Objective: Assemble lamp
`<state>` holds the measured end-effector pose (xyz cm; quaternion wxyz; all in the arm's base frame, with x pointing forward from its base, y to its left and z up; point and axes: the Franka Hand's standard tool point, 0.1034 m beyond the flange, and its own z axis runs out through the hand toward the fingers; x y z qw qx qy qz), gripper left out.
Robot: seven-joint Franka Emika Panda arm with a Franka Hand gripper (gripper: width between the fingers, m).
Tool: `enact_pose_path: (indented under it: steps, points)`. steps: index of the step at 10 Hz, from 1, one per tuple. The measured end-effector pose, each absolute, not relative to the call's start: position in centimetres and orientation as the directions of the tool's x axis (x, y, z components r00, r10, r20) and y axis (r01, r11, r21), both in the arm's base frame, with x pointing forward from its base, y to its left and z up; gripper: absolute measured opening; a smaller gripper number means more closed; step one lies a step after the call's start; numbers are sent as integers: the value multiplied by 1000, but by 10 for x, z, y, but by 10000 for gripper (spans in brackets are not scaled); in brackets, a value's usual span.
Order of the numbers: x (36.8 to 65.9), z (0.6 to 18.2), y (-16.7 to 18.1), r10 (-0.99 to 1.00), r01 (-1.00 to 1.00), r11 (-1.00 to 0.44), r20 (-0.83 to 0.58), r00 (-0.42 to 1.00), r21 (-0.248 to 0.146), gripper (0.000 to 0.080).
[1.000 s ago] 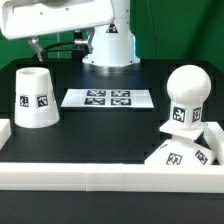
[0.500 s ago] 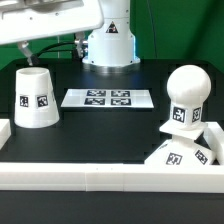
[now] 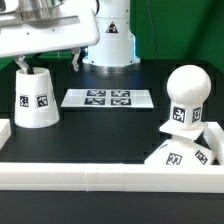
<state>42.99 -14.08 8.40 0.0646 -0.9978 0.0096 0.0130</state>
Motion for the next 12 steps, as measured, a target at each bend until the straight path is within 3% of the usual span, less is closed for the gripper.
enact_pose_path:
  steps: [1,2,3,6,7,12]
  points:
    - [431,84,-140,-16,-19,-992,-26,1000,-128,698]
    - [432,85,-139,-14,-17,-992,-26,1000,-129,565]
    - [432,85,-139,-13,-16,-992,-27,1000,-129,565]
    - [432,84,-137,-9,-12,-991,-27,1000,-130,123]
    - [433,85,-136,-7,-10,-991,-26,1000,-130,43]
    - [459,113,-99,-23,-28,-984,-33,999,-177,42]
